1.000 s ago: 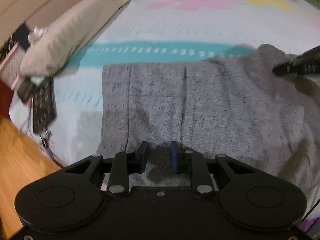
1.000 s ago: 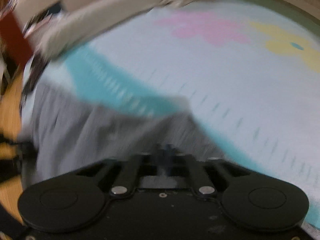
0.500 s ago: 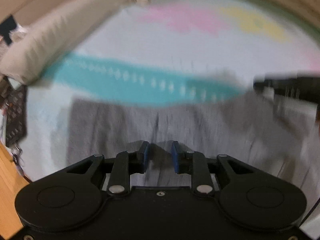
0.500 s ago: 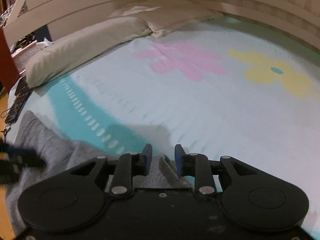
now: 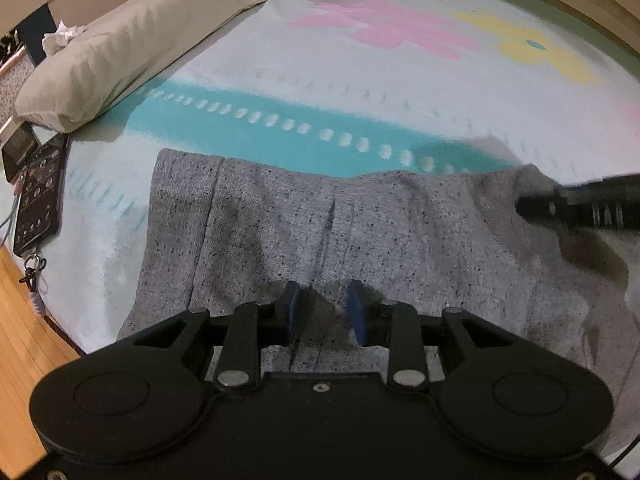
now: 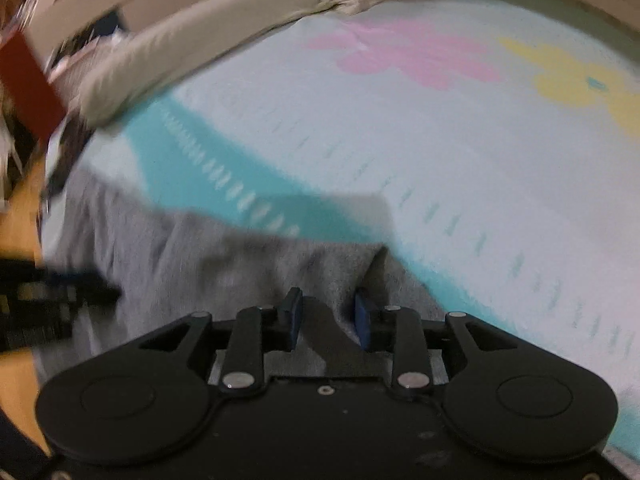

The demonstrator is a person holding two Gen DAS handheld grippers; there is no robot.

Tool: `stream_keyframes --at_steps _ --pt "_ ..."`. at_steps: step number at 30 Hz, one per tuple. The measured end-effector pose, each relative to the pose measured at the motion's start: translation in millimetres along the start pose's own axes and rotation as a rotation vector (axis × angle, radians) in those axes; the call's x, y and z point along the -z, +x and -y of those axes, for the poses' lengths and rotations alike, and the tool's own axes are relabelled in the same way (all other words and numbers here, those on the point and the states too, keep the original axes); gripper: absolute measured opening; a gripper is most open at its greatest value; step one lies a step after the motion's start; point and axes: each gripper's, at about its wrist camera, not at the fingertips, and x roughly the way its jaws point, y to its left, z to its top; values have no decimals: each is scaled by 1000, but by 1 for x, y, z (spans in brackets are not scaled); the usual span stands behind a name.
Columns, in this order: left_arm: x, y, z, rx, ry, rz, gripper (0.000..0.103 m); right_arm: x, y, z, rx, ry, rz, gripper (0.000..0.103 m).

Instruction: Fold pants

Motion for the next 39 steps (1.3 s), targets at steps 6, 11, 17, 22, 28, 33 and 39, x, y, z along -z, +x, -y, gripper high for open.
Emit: stream_keyframes --at_steps 6,11,17,22,28,33,39 --pt "1 -1 0 1 -9 9 40 -33 27 22 -94 244 -46 36" --pt "2 0 -5 17 -10 17 40 -39 30 31 -64 350 -50 4" --pt "10 -3 -1 6 44 57 41 -50 21 41 18 333 46 2" --pt "6 -5 -2 13 77 55 41 -54 37 37 61 269 -5 8" --pt "-2 -21 0 -89 151 173 35 -68 -21 28 211 103 205 22" --pt "-16 4 -33 -80 49 69 36 -33 -30 0 152 -9 54 22" --pt "-16 10 -48 -38 53 47 36 42 -23 -16 219 -88 -109 19"
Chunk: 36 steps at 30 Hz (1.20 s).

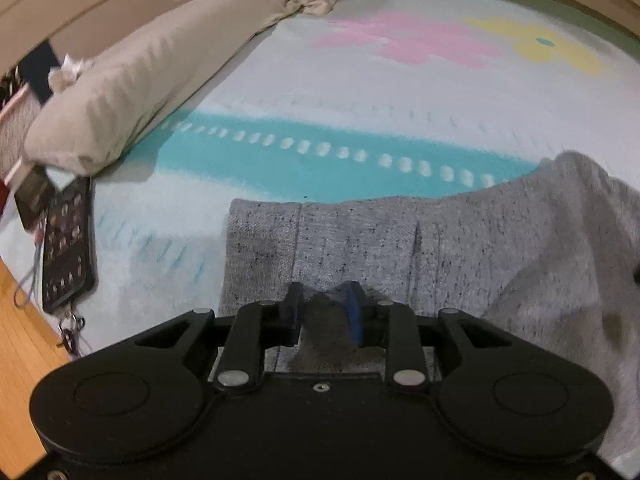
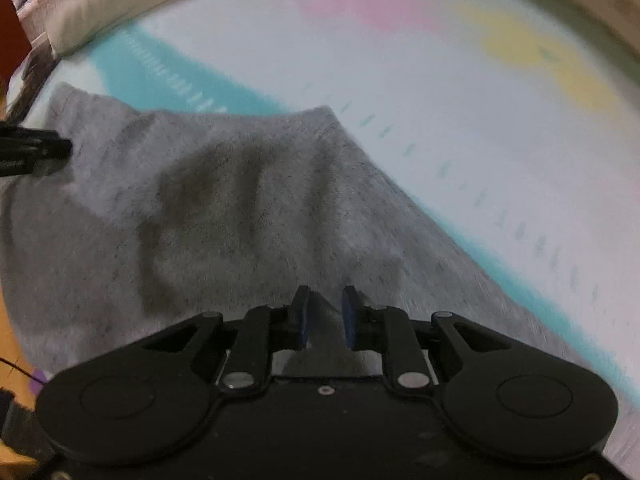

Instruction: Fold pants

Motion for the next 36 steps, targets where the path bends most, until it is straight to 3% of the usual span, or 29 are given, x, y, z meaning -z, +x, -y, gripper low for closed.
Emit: stream_keyframes --at_steps 3,5,8,12,15,21,27,32,36 --pt "-9 -5 -1 -11 -65 -17 25 13 -15 -1 28 38 -49 22" --pt "-10 -18 4 6 -86 30 22 22 -34 -5 0 44 -4 22" --pt "-5 -36 23 131 -67 65 23 39 -53 -21 -48 -2 49 21" --pt "13 -41 51 263 1 -35 27 74 -48 -37 -44 -52 -56 20" --pt "31 -26 57 236 40 -165 27 98 -59 -43 -22 -105 -30 20" --pt "35 -35 69 180 45 -171 26 101 -67 -31 -42 -48 -55 19" --pt "29 -62 88 222 11 -109 23 98 -94 0 -30 128 -3 20" --pt "18 -72 137 301 63 -113 23 94 -116 69 27 389 3 20" --pt "12 -79 185 359 132 -105 23 113 -147 129 118 567 45 22"
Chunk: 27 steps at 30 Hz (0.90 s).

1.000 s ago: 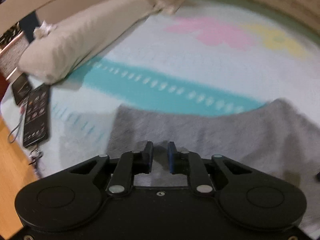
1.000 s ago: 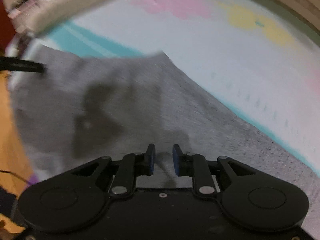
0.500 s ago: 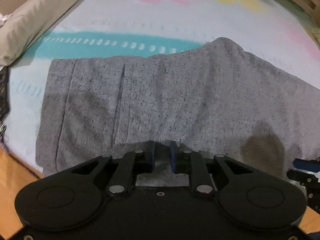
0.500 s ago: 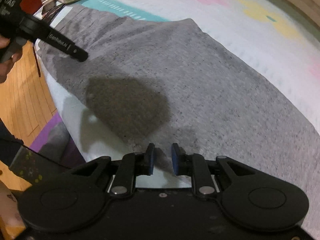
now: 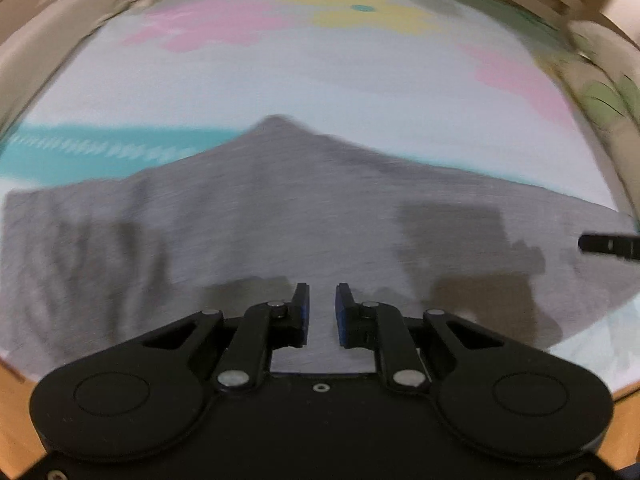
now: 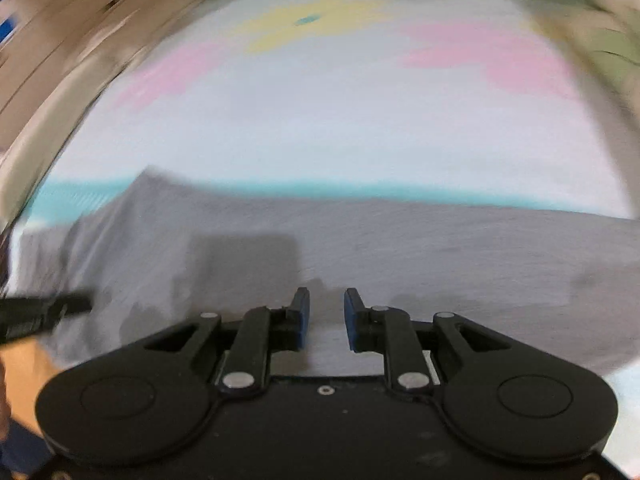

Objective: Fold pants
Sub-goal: 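Reach the right gripper to the leg end by the quilt and close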

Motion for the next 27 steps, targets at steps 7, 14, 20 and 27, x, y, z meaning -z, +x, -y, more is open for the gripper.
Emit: stream_keyframes --at_steps 7,14,20,27 --pt "-11 21 77 55 104 16 23 15 -38 117 181 237 95 25" --pt "-17 45 141 104 202 28 23 37 -52 181 260 423 145 27" --pt "-24 65 181 165 268 4 23 59 -57 205 290 436 218 30" --pt "-44 104 216 186 284 -12 23 73 -59 220 315 411 276 26"
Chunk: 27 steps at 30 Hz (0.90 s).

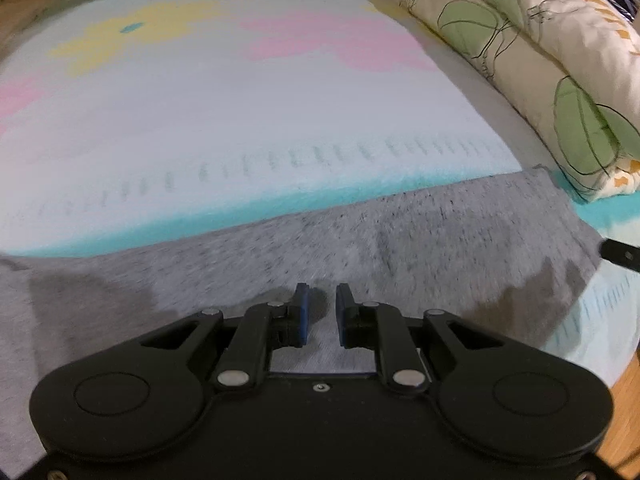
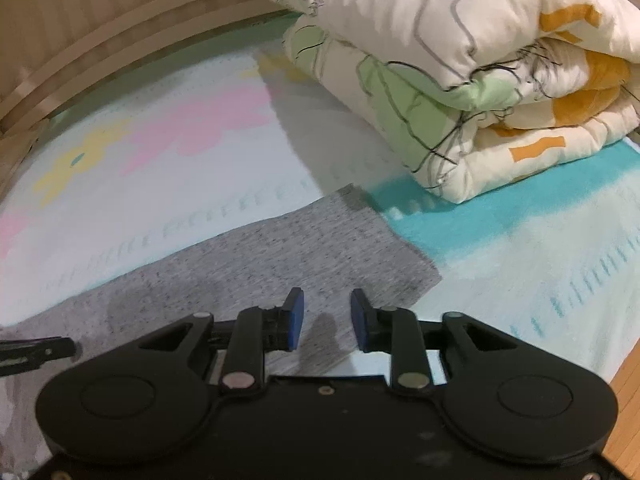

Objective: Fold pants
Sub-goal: 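Reach the right gripper to the leg end by the quilt and close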

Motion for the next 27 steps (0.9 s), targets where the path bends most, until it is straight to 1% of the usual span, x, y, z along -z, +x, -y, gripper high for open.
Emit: stream_keyframes --at_steps 2,3,4,5,7,10,13,16,19,21,23,25,27 --pt "-2 15 -2 -9 -10 -28 23 1 3 8 -3 17 9 26" --pt "-3 21 -2 -14 -9 -25 23 1 3 13 -4 27 7 26" --pt "-6 22 -2 -17 -1 11 23 2 5 19 -4 43 -2 26" --pt "-9 24 0 -24 9 21 23 3 7 24 -4 56 -11 27" --pt "-17 28 4 -32 21 25 23 4 12 35 0 91 -32 27" --pt "-30 33 2 -13 7 34 23 8 19 45 -17 131 -44 27" --pt "-37 39 -12 10 -64 21 23 10 21 50 -46 166 -43 28" --pt "-41 37 -29 -2 -166 10 22 12 22 54 -67 197 -33 30" --pt "-39 26 -38 15 -237 34 22 16 25 59 -76 234 -34 33" --pt "-36 16 -38 12 -239 47 22 18 28 64 -76 274 -27 34" --pt "-33 8 -33 5 -215 54 22 20 32 72 -94 343 -10 37" --pt "-29 2 -27 -4 -187 50 22 21 40 80 -116 416 -4 37" --pt "-25 -4 -27 8 -163 43 22 19 49 88 -130 480 2 37"
